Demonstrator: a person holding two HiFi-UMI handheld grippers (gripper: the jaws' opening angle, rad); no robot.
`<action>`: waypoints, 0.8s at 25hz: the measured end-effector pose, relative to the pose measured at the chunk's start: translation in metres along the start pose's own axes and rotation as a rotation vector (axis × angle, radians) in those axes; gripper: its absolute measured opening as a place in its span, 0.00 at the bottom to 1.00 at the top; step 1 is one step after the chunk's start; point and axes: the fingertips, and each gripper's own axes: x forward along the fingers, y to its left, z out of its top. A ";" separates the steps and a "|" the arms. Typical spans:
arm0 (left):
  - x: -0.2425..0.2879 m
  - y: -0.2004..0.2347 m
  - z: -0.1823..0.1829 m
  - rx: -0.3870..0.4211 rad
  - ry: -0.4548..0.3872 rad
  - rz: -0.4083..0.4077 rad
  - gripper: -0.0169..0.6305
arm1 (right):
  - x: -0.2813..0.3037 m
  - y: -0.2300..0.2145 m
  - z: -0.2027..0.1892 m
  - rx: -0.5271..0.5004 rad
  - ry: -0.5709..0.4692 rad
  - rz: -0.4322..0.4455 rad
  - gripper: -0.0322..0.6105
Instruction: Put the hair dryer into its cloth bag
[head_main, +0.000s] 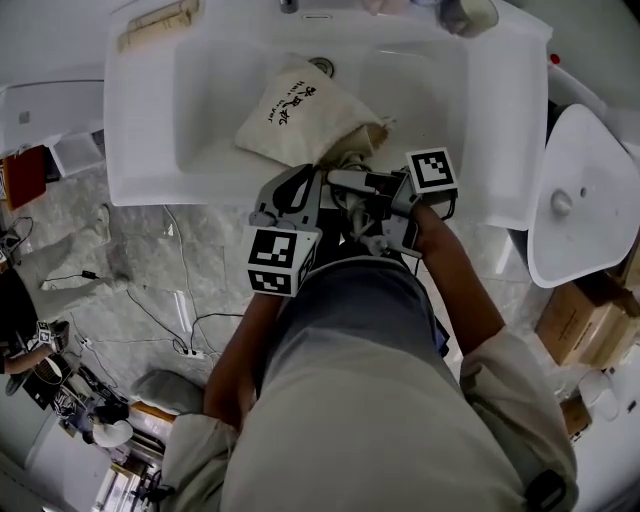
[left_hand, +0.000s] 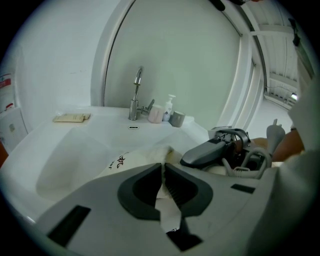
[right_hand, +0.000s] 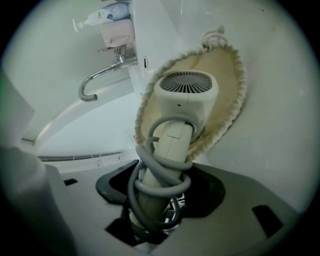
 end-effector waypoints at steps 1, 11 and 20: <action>0.000 0.001 0.000 -0.001 0.000 0.000 0.07 | 0.001 -0.002 0.002 -0.015 0.008 -0.023 0.45; -0.002 0.004 0.001 0.004 0.010 0.011 0.07 | 0.004 -0.009 0.015 -0.059 0.040 -0.117 0.45; -0.001 0.013 -0.002 0.005 0.013 0.011 0.07 | 0.007 0.009 0.026 -0.001 0.011 -0.011 0.45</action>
